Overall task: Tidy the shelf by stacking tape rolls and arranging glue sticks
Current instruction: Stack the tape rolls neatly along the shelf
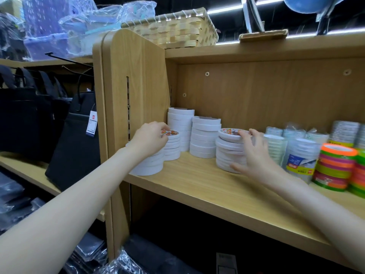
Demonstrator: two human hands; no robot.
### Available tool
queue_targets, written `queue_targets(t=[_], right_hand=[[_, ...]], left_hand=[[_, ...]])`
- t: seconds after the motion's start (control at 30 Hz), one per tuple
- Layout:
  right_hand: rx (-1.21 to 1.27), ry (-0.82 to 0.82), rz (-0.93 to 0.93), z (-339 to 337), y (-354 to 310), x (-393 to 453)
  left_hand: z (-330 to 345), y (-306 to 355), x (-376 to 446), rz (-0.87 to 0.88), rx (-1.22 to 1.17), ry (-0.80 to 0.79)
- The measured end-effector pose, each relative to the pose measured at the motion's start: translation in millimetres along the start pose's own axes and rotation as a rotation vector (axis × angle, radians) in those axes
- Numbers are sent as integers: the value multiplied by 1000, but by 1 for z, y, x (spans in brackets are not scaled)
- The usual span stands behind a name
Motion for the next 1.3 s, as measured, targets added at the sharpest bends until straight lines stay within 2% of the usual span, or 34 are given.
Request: queue_targets(t=[0.13, 0.2, 0.3, 0.37, 0.47, 0.6, 0.73, 0.83, 1.0, 1.1, 1.3], right_hand=[[116, 210, -75, -12, 1, -20], [124, 162, -13, -11, 8, -24], [280, -40, 161, 1, 20, -21], [462, -133, 209, 11, 21, -17], [569, -92, 190, 16, 17, -15], [600, -66, 210, 12, 17, -8], [563, -220, 189, 27, 5, 6], [438, -177, 181, 38, -8, 19], [411, -120, 89, 46, -29, 34], [444, -102, 44, 46, -28, 32], [398, -74, 12, 49, -29, 38]], left_hand=[[0, -1, -3, 54, 13, 32], [1, 9, -4, 131, -31, 116], [8, 37, -7, 241, -157, 155], [19, 52, -9, 274, -224, 92], [37, 55, -6, 207, -278, -53], [63, 49, -9, 69, -446, -271], [76, 51, -14, 38, -650, -350], [78, 40, -16, 12, -721, -286], [82, 14, -10, -57, -734, -203], [88, 7, -4, -79, -680, -177], [84, 13, -6, -158, -509, -1]])
Point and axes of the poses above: each hand's wrist, its own x-axis towards the middle knuckle, its own z-axis out of the palm, y = z × x, the point moved 4 cm from there along x, towards the middle knuckle, and after that the axes turned 9 degrees about -y, right-handed, at the moved point
